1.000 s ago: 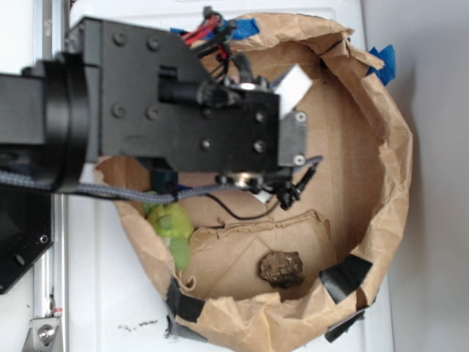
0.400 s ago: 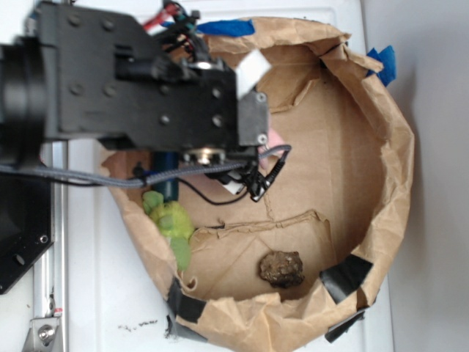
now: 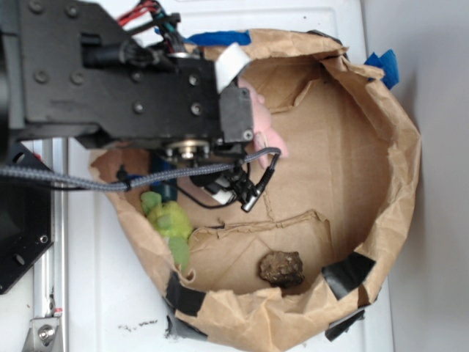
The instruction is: Grab the plastic pickle.
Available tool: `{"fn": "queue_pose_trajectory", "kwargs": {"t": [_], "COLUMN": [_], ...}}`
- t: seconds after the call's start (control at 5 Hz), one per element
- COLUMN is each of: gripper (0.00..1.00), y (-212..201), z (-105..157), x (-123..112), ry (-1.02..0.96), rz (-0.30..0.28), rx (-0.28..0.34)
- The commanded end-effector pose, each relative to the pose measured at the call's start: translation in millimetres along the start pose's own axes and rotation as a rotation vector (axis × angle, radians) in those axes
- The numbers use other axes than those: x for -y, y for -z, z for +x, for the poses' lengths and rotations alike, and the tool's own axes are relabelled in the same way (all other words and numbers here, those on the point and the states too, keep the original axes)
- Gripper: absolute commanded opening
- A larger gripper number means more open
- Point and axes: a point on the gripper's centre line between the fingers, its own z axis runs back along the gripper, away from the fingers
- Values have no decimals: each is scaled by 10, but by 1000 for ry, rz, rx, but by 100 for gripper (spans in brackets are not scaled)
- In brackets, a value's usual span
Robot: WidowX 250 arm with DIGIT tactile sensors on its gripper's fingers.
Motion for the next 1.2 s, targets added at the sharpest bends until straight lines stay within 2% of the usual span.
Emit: {"fn": "queue_pose_trajectory", "kwargs": {"t": [0.0, 0.2, 0.4, 0.6, 0.8, 1.0], "gripper": [100, 100, 100, 100, 100, 100], "y": [-87, -87, -62, -19, 21, 50], "z": [55, 55, 68, 106, 151, 164], "x": [-89, -89, -51, -1, 50, 89], "ry": [-17, -17, -226, -287, -304, -312], "rz": [-23, -23, -23, -14, -17, -24], "rx": [24, 24, 46, 53, 92, 78]}}
